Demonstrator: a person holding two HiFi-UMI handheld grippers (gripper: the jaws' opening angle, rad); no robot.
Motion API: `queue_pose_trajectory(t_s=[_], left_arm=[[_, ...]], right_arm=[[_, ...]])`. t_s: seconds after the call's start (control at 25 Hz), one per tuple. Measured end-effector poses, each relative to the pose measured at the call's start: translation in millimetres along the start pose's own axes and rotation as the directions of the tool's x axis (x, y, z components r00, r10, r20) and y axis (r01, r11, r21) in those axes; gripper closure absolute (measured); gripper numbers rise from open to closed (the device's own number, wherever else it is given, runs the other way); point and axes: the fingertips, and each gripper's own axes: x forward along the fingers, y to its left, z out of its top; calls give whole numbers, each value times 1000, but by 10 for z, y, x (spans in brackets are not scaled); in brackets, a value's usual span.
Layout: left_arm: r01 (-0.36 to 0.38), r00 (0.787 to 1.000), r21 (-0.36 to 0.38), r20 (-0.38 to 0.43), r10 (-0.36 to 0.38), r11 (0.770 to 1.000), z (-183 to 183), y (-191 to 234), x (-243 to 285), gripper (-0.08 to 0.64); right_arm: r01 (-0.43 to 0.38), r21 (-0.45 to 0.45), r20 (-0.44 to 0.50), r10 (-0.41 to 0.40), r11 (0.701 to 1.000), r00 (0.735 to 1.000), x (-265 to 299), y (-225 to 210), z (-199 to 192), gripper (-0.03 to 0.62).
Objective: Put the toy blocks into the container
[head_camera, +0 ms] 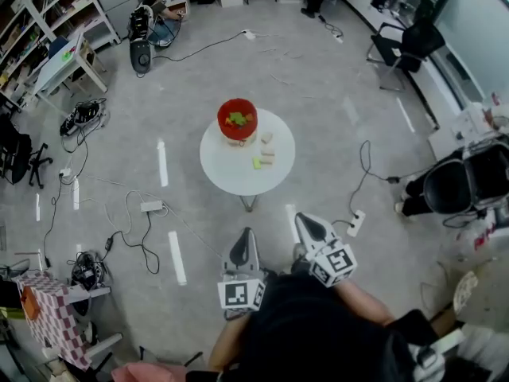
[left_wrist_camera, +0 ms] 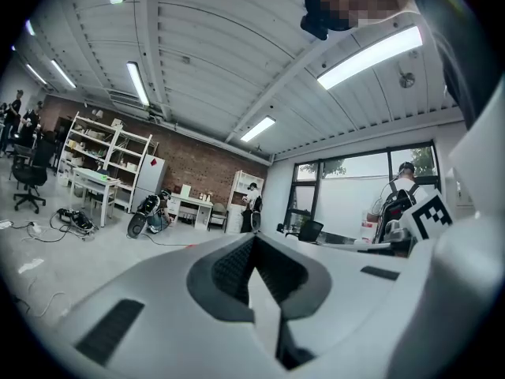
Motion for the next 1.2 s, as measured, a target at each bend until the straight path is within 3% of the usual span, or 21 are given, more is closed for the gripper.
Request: queue_pose_trajectory(t_s=[0.36, 0.56, 0.96, 1.2], left_arm=[[60, 998, -1, -24, -60, 998, -73, 219, 9, 561], [56, 998, -12, -30, -56, 998, -56, 300, 142, 561], [-2, 999, -9, -52, 1, 1000, -10, 486, 966, 561], [-40, 998, 19, -45, 41, 999, 122, 541, 1566, 561]], right_arm=[[56, -20, -9, -56, 998, 998, 180, 110, -126, 595], [57, -32, -27, -58, 998, 998, 307, 21, -95, 595], [-11, -36, -33, 10, 999, 999, 1054, -536, 3, 595], [-71, -22, -88, 69, 997, 994, 1510, -912, 50, 595]])
